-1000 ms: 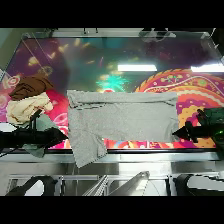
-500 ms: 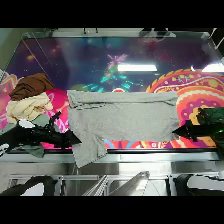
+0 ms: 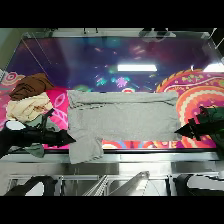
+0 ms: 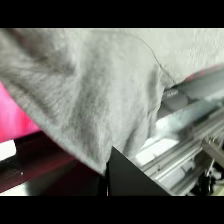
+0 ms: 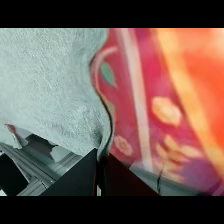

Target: Fold the shirts.

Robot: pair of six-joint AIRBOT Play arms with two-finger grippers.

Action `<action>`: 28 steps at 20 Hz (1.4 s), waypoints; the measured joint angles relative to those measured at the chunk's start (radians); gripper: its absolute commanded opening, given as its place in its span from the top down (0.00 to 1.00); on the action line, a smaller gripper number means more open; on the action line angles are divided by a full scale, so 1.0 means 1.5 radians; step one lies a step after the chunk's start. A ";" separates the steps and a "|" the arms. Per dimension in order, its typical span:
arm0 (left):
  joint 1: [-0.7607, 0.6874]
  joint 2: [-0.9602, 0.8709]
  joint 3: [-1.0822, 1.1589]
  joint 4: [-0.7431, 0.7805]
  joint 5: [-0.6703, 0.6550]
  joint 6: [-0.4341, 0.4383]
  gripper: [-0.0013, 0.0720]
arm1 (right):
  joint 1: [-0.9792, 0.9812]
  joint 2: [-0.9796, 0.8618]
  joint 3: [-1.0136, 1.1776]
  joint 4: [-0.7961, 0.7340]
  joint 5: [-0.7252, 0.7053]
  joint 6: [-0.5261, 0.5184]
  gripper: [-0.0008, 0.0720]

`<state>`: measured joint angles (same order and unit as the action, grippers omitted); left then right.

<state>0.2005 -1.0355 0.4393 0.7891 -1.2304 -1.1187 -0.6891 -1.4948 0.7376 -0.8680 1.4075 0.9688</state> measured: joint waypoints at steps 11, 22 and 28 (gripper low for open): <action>0.130 0.146 0.051 -0.043 -0.065 -0.022 0.96 | -0.005 0.000 0.023 0.102 0.016 -0.007 0.97; 0.015 -0.125 0.392 -0.071 -0.058 -0.034 0.96 | 0.143 -0.077 0.189 0.302 -0.142 -0.039 0.96; -0.027 -0.329 0.559 -0.071 -0.057 -0.039 0.96 | 0.172 -0.170 0.226 0.311 -0.179 -0.036 0.96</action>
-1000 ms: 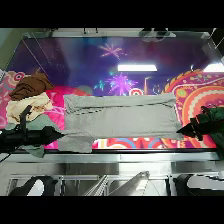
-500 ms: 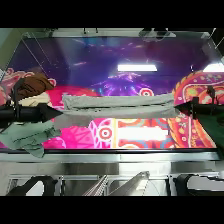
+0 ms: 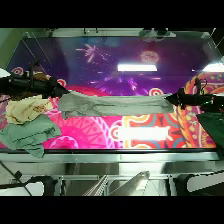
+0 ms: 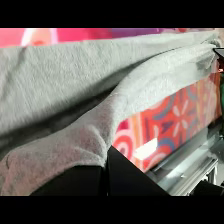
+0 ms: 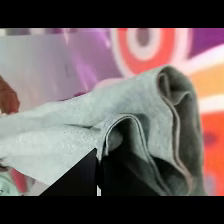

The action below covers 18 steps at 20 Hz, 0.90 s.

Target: Fold the shirts.

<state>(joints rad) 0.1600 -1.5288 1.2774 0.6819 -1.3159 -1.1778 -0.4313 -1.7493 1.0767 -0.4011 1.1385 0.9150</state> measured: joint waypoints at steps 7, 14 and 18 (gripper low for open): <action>-0.031 -0.207 0.184 0.004 -0.004 0.007 0.44 | 0.004 -0.020 0.006 0.003 -0.020 -0.020 0.66; -0.023 -0.270 0.364 0.005 -0.114 -0.040 0.01 | -0.024 0.012 0.096 -0.039 0.085 -0.065 0.02; -0.034 -0.275 0.433 0.004 -0.160 -0.074 0.04 | -0.030 0.017 0.134 -0.135 0.061 -0.041 0.02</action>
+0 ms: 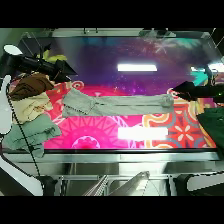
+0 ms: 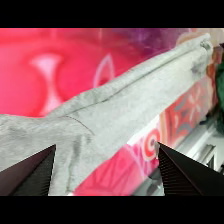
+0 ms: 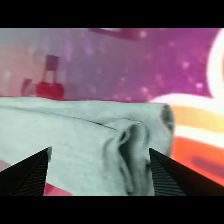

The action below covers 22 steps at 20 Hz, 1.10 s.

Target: Fold the shirts.

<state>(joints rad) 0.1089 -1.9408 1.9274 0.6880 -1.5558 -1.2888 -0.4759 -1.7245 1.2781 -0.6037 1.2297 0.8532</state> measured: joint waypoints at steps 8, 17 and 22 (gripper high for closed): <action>-0.059 -0.001 0.010 0.001 -0.041 -0.024 0.99 | 0.011 -0.065 0.014 -0.075 0.005 0.049 0.02; -0.133 -0.001 0.009 0.025 -0.024 -0.026 0.99 | 0.085 -0.091 0.028 -0.073 0.030 0.036 0.96; -0.236 -0.018 0.009 0.129 0.055 -0.032 0.98 | 0.112 -0.020 0.066 -0.060 0.079 0.065 0.96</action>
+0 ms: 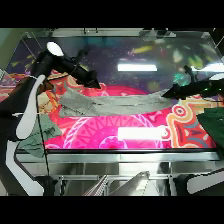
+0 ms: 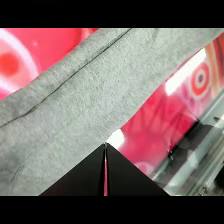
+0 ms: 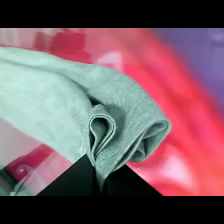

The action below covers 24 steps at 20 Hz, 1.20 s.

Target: Fold the shirts.

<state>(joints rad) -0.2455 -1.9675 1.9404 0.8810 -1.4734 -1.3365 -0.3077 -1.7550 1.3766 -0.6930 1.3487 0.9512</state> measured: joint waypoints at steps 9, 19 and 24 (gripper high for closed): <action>-0.175 -0.166 0.072 0.036 0.108 -0.059 0.96 | 0.073 0.175 0.025 0.088 0.069 0.058 0.96; -0.091 -0.103 0.083 -0.145 0.015 -0.049 0.96 | 0.226 0.199 0.026 0.143 -0.029 0.108 0.96; 0.117 0.131 0.037 -0.173 -0.055 -0.001 0.96 | 0.385 0.136 0.028 0.227 -0.236 0.077 0.96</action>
<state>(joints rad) -0.0692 -1.7714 1.9961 0.6220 -1.5566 -1.3380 0.2691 -1.5517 1.4185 -0.3527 0.9943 1.0664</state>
